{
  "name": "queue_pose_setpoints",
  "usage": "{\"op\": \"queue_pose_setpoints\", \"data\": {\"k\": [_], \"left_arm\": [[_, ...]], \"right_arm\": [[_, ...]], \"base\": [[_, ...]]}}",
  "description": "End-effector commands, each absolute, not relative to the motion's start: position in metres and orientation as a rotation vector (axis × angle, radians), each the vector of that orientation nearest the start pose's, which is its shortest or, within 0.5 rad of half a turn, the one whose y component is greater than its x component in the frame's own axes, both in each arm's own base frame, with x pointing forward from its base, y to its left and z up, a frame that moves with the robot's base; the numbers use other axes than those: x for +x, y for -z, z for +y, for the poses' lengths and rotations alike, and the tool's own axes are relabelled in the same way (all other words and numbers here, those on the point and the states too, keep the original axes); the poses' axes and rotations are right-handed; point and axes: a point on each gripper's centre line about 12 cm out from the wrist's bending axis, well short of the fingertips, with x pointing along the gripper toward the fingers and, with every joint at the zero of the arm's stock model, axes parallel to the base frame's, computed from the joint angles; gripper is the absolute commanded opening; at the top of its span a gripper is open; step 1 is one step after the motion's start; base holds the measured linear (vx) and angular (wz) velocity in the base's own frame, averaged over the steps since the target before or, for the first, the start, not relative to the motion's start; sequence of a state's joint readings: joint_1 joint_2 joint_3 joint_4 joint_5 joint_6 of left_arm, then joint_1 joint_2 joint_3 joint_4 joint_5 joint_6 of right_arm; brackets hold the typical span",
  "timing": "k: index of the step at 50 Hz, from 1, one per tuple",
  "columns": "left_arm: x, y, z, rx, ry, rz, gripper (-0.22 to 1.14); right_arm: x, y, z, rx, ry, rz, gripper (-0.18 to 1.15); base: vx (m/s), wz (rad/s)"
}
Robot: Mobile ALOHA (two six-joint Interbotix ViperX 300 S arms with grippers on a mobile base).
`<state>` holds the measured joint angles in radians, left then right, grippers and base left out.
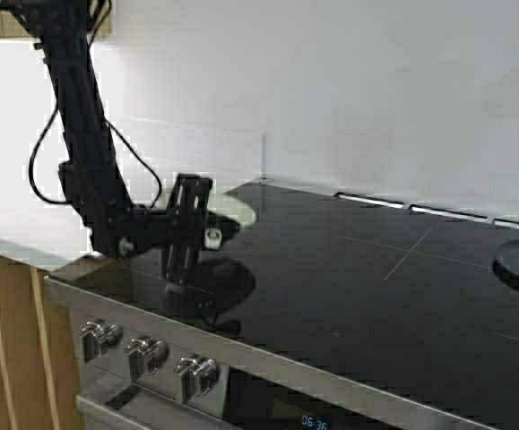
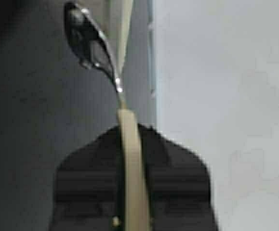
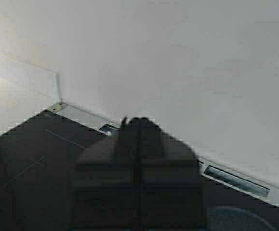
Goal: Wash the pan
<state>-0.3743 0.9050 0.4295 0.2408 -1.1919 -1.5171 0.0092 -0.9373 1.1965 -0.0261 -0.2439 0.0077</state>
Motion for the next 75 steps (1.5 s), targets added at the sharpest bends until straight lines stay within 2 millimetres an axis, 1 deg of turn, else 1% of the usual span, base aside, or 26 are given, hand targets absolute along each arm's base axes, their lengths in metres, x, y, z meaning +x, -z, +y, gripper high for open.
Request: {"op": "queue_pose_setpoints", "data": {"k": [1,13,21,28,38,46,68,75], "left_arm": [[0.421,-0.006,-0.195,-1.356,0.453,0.471,0.03],[0.403,-0.036,-0.181,-1.353,0.444,0.456,0.03],[0.394,-0.048,-0.172,-1.334,0.437,0.448,0.03],[0.388,-0.056,-0.170,-1.335,0.440,0.445,0.03],[0.382,-0.061,-0.168,-1.334,0.441,0.445,0.03],[0.378,-0.061,-0.167,-1.332,0.435,0.453,0.03],[0.380,-0.055,-0.167,-1.286,0.434,0.445,0.03],[0.383,-0.054,-0.160,-1.278,0.418,0.430,0.03]], "right_arm": [[0.204,-0.278,0.003,-0.016,-0.017,0.006,0.06],[0.204,-0.280,0.003,-0.001,-0.017,0.002,0.06],[0.204,-0.279,0.003,0.010,-0.019,0.005,0.06],[0.204,-0.278,0.005,0.010,-0.029,0.005,0.06],[0.204,-0.278,0.010,0.010,-0.051,0.011,0.06],[0.204,-0.278,0.013,0.009,-0.065,0.034,0.06],[0.205,-0.283,0.013,0.005,-0.065,0.020,0.06],[0.203,-0.286,0.013,0.003,-0.067,0.011,0.06]], "base": [[0.00,0.03],[0.00,0.07],[0.01,0.18],[0.02,0.27],[0.04,0.34],[0.05,0.42],[0.06,0.48],[0.07,0.56]]}}
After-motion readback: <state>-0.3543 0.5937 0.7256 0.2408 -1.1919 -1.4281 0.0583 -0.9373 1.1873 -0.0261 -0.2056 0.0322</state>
